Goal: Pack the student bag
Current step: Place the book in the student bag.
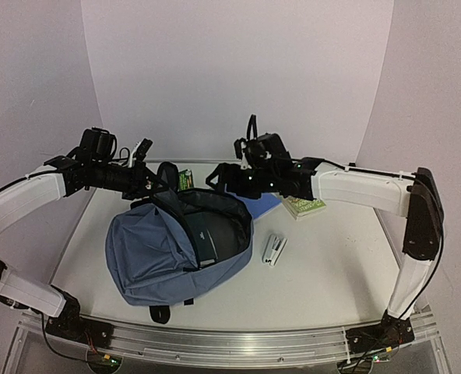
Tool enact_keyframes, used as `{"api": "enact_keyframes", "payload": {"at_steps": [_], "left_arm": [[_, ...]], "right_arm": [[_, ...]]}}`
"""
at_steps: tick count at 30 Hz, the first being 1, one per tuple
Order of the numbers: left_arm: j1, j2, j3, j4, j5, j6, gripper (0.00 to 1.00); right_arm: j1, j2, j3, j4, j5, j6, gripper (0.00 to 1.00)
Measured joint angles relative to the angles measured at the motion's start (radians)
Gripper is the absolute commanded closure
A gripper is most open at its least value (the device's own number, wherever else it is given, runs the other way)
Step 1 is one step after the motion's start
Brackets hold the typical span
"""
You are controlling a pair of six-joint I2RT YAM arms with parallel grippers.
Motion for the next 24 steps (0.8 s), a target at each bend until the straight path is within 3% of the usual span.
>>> {"api": "enact_keyframes", "payload": {"at_steps": [5,11,14,15,17,20,24], "left_arm": [[0.000,-0.005,-0.015,0.007,-0.029,-0.032,1.00],[0.000,-0.007,-0.016,0.007,-0.050,-0.060,1.00],[0.000,-0.007,-0.016,0.007,-0.056,-0.065,1.00],[0.000,-0.007,-0.016,0.007,-0.057,-0.066,1.00],[0.000,-0.007,-0.016,0.006,-0.061,-0.068,1.00],[0.000,-0.007,-0.016,0.006,-0.069,-0.073,1.00],[0.000,-0.008,-0.025,0.006,-0.089,-0.083,1.00]], "right_arm": [[-0.002,0.043,0.133,-0.150,0.167,-0.081,0.19],[-0.004,0.193,0.186,-0.282,0.239,-0.148,0.39],[-0.004,0.251,0.190,-0.332,0.250,-0.166,0.44],[-0.004,0.265,0.192,-0.343,0.256,-0.168,0.51],[-0.004,0.280,0.197,-0.355,0.268,-0.174,0.78],[-0.004,0.287,0.205,-0.375,0.287,-0.180,1.00],[-0.005,0.287,0.212,-0.381,0.316,-0.174,1.00]]}}
